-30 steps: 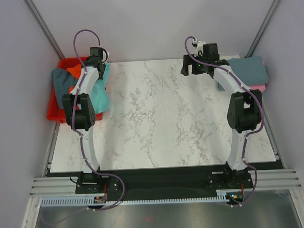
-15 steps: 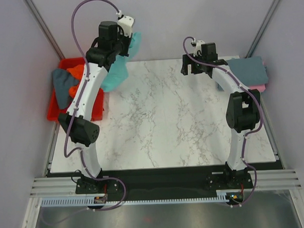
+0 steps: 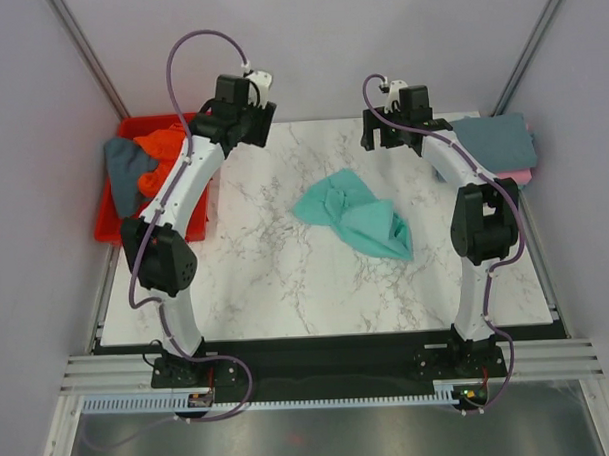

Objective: Fold and stack the t-shirts
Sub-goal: Move the tshirt to the center of the board

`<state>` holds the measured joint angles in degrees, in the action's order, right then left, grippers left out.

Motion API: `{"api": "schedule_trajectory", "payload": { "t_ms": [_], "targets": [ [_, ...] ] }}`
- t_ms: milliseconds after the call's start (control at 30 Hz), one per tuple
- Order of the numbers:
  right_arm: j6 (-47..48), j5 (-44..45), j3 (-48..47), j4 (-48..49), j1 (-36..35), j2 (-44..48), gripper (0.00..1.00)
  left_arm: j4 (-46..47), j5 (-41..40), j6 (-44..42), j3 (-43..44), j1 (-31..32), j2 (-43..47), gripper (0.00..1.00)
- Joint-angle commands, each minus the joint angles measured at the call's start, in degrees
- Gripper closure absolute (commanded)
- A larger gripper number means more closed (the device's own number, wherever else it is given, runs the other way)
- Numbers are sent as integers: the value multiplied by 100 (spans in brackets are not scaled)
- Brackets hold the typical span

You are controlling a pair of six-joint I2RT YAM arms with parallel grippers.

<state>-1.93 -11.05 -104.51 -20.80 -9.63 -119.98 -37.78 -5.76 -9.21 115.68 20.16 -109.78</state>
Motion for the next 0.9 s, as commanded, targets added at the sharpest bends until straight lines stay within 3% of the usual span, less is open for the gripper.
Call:
{"api": "schedule_trajectory", "payload": {
  "t_ms": [0, 67, 233, 600, 633, 767, 867],
  "targets": [
    [97, 129, -26, 102, -21, 115, 2, -291, -295, 271, -703, -521, -403, 35],
    [97, 121, 9, 102, -30, 168, 2, -370, 12, 262, -985, -845, -597, 42],
    [150, 76, 27, 93, -22, 274, 2, -423, 259, 43, -890, -1260, -1298, 43],
    [273, -265, 9, 6, -13, 318, 2, -28, -980, -326, -556, -2218, -2021, 41],
    [281, -536, 18, -21, -13, 300, 2, -62, -875, -466, -512, -2227, -2013, 41],
    [334, -1179, 456, -328, -22, 440, 2, -388, 913, -406, -204, -2079, -1531, 41],
    [465, -1574, 879, -767, -13, 581, 2, -467, 1611, -152, -63, -1535, -1020, 40]
  ]
}}
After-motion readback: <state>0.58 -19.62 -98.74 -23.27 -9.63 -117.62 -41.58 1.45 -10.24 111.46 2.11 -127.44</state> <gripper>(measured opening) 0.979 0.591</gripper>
